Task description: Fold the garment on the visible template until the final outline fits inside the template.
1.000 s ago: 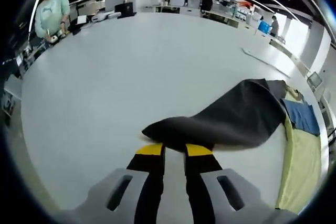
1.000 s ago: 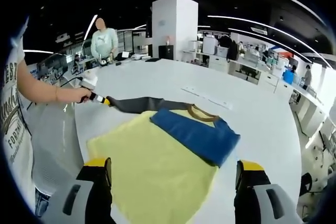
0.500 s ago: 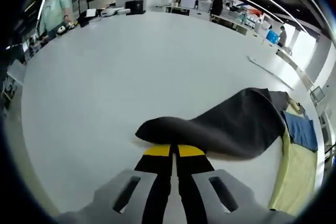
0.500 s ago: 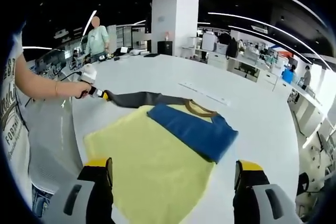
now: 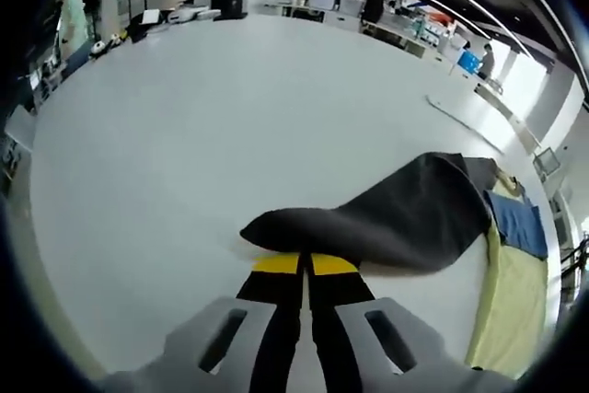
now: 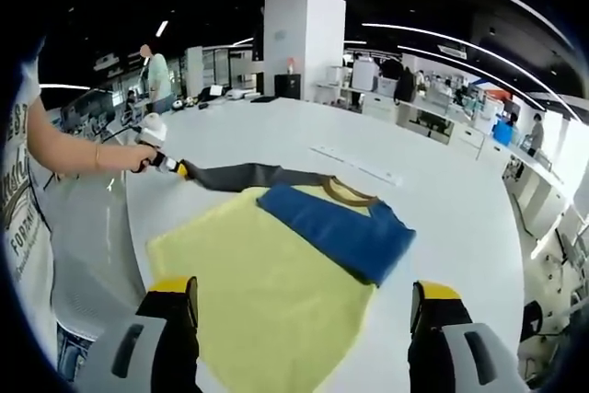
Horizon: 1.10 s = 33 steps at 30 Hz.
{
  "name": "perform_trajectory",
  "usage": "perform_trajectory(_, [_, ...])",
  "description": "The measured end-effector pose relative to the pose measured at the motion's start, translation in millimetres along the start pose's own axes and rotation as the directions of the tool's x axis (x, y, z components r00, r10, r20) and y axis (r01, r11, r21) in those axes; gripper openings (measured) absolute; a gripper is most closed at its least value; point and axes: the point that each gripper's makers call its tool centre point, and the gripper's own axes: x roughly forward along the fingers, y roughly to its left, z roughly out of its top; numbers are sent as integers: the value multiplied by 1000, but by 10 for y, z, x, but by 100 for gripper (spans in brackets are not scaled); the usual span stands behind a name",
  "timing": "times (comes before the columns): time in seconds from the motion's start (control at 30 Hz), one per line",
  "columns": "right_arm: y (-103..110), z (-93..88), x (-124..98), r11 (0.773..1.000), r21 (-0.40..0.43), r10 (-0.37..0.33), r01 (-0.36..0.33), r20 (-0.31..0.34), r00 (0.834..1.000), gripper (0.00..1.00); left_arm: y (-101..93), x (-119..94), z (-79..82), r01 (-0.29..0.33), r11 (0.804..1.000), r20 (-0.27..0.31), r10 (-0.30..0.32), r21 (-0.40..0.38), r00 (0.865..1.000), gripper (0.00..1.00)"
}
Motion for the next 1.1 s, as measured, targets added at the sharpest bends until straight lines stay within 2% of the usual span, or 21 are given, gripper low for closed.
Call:
perform_trajectory(0.07, [3,-7,-1,1000,-2,-1,1,-2,1000,95,22,-37,41,7,999,4,-7,31,1000,0])
perform_trajectory(0.3, [73,38,-1,1000,-3,18,-18,15,1000,96,51,-130,69,58,998,-11,-58,35,998,0])
perform_trajectory(0.47, [133,55,-19,999,-13,36,-36,22,999,98,85,-195,79,71,997,-6,-71,36,997,0])
perform_trajectory(0.6, [143,43,-33,999,-12,35,-35,17,999,99,82,-222,33,111,994,-40,-110,24,993,0])
perform_trajectory(0.67, [143,40,-42,999,-9,33,-33,18,999,99,88,-226,8,127,990,-61,-123,56,991,0])
perform_trajectory(1.1, [163,18,-60,999,-5,35,-35,9,999,99,374,-153,87,90,990,-51,-85,110,995,0])
